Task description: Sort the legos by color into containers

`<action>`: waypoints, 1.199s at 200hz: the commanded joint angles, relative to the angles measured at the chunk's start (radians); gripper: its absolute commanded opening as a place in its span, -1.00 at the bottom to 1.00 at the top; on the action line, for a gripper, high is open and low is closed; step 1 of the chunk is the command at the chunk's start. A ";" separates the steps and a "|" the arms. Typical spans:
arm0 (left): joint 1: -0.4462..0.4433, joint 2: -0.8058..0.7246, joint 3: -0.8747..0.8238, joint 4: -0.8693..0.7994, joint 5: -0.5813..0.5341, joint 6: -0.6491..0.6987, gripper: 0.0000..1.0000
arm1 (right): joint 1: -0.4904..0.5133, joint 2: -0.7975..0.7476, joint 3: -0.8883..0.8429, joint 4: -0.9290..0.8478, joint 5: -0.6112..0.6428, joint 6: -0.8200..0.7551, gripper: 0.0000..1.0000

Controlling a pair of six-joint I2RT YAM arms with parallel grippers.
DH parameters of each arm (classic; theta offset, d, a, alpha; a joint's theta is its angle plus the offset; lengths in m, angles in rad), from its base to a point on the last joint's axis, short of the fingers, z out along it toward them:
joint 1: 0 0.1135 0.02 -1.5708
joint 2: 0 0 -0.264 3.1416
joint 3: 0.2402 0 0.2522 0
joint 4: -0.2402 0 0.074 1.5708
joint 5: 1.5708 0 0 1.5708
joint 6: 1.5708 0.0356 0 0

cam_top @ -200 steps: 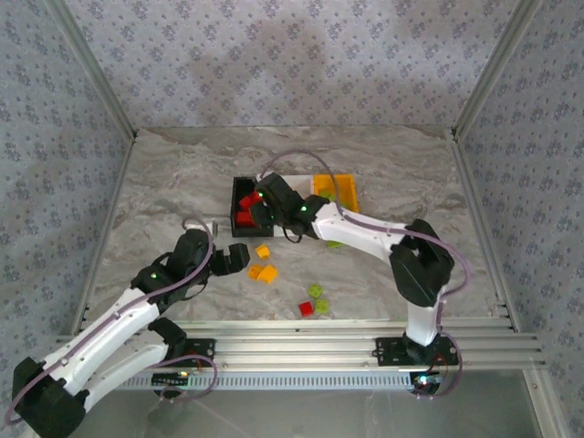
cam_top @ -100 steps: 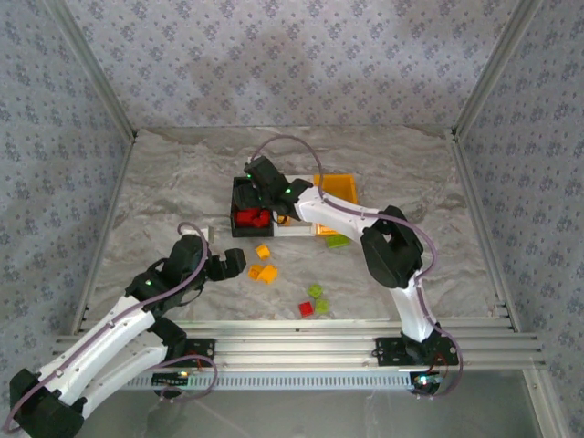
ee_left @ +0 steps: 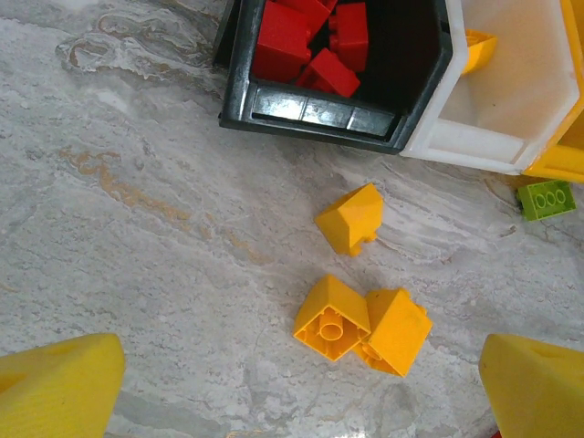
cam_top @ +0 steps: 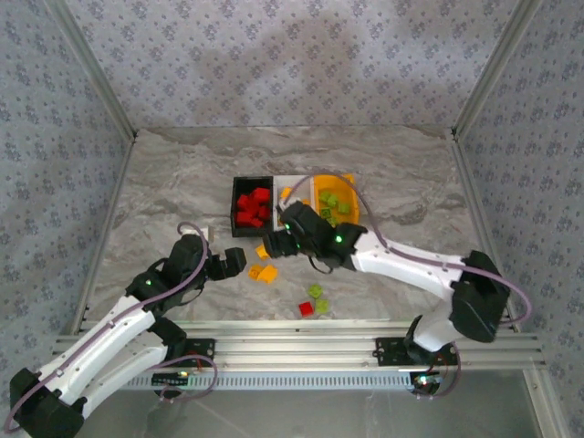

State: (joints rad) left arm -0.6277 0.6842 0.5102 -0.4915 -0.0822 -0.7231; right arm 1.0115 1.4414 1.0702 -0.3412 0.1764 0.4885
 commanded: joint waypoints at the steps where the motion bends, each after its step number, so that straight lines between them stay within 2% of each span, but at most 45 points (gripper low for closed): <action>1: 0.010 0.013 0.007 0.031 0.007 -0.009 0.99 | 0.035 -0.090 -0.123 -0.129 0.046 0.082 0.60; 26: 0.013 0.028 -0.002 0.050 0.010 -0.013 0.99 | 0.065 -0.153 -0.248 -0.168 0.034 0.178 0.61; 50: 0.015 0.050 -0.014 0.077 0.017 -0.022 0.99 | 0.067 -0.130 -0.312 -0.127 0.030 0.215 0.61; 122: 0.019 0.090 -0.022 0.079 0.030 -0.025 0.99 | 0.064 0.066 -0.286 -0.083 0.030 0.228 0.49; 169: 0.021 0.083 -0.019 0.076 0.030 -0.017 1.00 | 0.037 0.080 -0.297 -0.192 0.084 0.287 0.24; 212: 0.026 0.093 -0.022 0.086 0.030 -0.013 0.99 | 0.011 0.049 -0.326 -0.142 0.049 0.290 0.09; 240: 0.028 0.096 -0.022 0.090 0.035 -0.011 1.00 | 0.009 0.058 -0.325 -0.121 0.038 0.291 -0.18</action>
State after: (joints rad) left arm -0.6075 0.7792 0.4839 -0.4191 -0.0635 -0.7387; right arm 1.0233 1.5059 0.7521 -0.4648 0.2142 0.7582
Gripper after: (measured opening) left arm 0.997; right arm 0.470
